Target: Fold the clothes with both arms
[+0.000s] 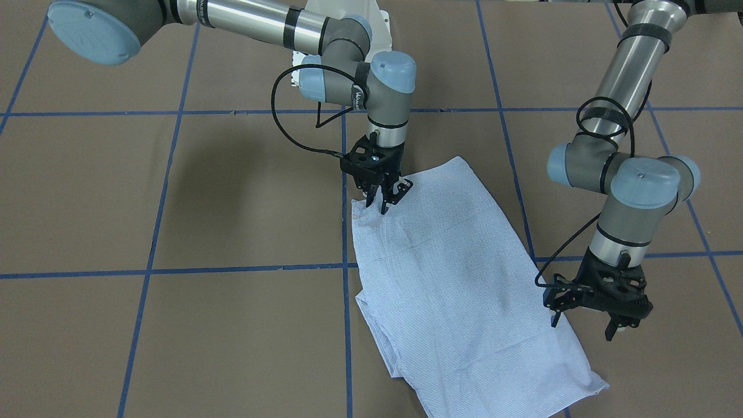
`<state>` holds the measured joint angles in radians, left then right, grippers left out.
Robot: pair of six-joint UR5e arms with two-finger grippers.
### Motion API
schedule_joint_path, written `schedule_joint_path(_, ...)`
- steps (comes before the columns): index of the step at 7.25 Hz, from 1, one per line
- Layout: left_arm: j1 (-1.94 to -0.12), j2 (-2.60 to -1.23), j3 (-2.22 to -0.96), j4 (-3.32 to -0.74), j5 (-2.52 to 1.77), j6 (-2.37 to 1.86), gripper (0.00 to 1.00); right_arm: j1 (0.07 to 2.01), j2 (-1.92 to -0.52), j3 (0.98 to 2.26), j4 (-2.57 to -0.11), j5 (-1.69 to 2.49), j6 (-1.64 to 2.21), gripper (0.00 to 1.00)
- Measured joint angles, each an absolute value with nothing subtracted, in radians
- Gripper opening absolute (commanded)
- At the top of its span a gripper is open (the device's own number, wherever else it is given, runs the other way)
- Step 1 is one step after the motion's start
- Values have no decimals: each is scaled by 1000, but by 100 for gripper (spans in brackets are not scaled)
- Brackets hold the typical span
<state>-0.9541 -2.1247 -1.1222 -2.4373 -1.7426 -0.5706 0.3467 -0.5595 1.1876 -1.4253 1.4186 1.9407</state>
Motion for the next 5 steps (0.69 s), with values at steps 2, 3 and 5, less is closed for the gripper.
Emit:
schedule_joint_path(2,-954,-2125,-1122,-2437,-1743,-571,100,344,-545,1183,-1425,1418,1948,0)
schedule_joint_path(3,-954,-2126,-1123,-2437,-1743,-571,100,346,-534,1184,-1425,1417,1949,0)
schedule_joint_path(5,-954,-2126,-1126,-2437,-1749,-571,100,350,-526,1186,-1425,1417,1948,0)
